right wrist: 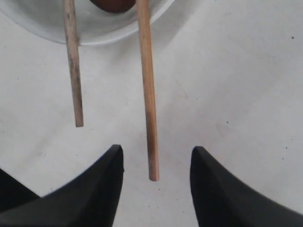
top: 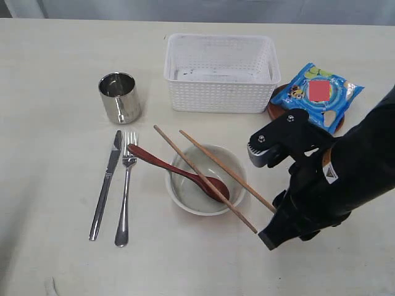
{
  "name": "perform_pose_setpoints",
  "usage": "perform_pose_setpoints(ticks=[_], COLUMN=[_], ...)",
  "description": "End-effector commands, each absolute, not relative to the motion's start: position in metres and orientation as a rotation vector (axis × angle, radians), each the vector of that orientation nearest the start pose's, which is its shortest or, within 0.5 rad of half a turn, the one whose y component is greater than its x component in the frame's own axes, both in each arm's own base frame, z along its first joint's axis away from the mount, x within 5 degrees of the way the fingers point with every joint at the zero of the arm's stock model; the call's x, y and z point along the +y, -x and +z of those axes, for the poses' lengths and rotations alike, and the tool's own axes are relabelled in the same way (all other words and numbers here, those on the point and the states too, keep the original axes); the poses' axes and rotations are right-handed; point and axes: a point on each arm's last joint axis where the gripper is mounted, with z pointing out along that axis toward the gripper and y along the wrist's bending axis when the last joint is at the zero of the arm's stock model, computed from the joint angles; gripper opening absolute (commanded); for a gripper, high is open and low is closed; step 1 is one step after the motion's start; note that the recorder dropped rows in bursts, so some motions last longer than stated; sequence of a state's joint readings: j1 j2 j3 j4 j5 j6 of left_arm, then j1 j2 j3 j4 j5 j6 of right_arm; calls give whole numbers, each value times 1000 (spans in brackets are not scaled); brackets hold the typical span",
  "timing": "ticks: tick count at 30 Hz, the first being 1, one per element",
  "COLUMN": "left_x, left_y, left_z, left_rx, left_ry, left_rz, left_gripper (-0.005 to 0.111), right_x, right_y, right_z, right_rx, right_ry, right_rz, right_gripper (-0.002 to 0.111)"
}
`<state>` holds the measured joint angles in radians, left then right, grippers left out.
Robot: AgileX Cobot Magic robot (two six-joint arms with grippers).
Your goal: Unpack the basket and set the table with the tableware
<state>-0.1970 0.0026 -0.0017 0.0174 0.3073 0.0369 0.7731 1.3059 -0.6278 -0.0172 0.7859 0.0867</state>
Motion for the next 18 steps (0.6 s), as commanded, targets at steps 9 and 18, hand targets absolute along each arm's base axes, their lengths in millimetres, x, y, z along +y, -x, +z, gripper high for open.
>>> perform_pose_setpoints(ticks=[9, 18], left_x=[-10, -10], left_y=[-53, -53], left_z=[186, 186], left_rx=[1770, 1770], left_ry=[-219, -219], left_rz=[-96, -96], left_gripper=[0, 0], right_x=[148, 153], right_y=[-153, -159], right_z=[176, 174], right_rx=[2806, 2794], right_ry=[1027, 1076], right_rz=[85, 72], right_gripper=[44, 3])
